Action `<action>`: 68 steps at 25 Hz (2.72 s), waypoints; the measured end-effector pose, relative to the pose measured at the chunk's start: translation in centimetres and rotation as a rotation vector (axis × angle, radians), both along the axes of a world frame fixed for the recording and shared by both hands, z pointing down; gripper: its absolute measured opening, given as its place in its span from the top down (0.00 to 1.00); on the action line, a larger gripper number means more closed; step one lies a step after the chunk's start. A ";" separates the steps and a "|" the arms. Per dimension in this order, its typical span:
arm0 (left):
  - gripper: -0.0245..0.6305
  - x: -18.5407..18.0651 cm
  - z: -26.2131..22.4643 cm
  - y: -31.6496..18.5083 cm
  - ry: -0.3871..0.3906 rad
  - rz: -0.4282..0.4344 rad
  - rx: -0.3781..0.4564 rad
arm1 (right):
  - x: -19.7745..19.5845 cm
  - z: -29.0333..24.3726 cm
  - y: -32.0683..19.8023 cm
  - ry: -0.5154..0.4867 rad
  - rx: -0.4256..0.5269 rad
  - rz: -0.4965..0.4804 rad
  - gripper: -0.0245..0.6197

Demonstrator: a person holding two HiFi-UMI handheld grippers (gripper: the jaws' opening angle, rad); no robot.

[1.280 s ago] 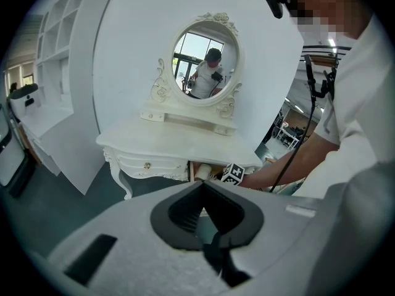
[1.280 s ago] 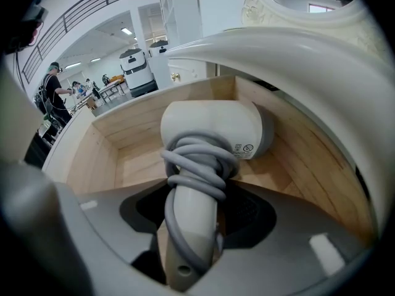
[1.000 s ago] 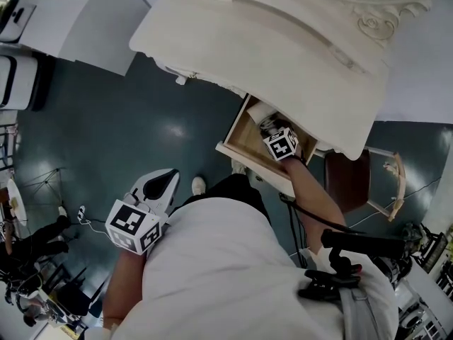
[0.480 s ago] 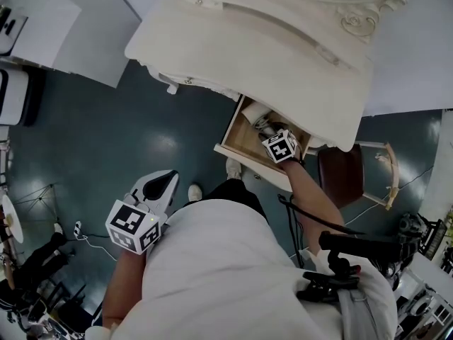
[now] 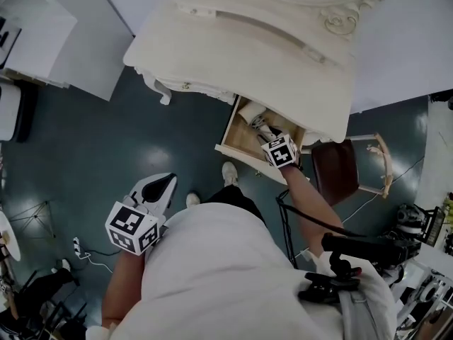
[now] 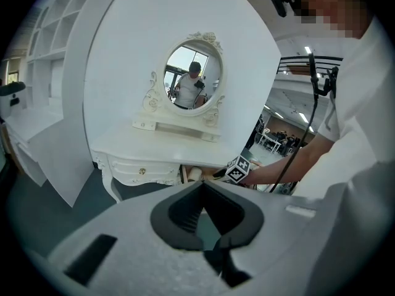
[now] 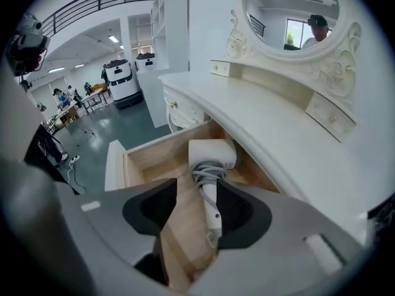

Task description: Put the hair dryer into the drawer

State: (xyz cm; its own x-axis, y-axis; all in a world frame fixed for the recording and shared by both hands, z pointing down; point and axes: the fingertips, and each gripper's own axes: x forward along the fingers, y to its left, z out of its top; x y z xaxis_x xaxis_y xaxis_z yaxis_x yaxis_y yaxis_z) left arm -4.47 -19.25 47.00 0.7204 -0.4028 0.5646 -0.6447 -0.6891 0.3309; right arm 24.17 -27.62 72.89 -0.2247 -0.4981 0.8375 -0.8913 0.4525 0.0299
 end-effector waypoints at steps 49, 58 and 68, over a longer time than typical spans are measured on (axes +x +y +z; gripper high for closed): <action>0.96 -10.9 1.1 14.5 0.113 0.248 0.023 | -24.6 -16.9 24.1 -0.167 0.126 -0.001 0.96; 0.96 -11.7 0.9 15.0 0.110 0.252 0.014 | -25.8 -17.5 24.8 -0.170 0.133 -0.022 0.96; 0.96 -11.1 0.6 14.8 0.104 0.265 0.011 | -26.0 -18.5 24.3 -0.167 0.150 -0.045 0.96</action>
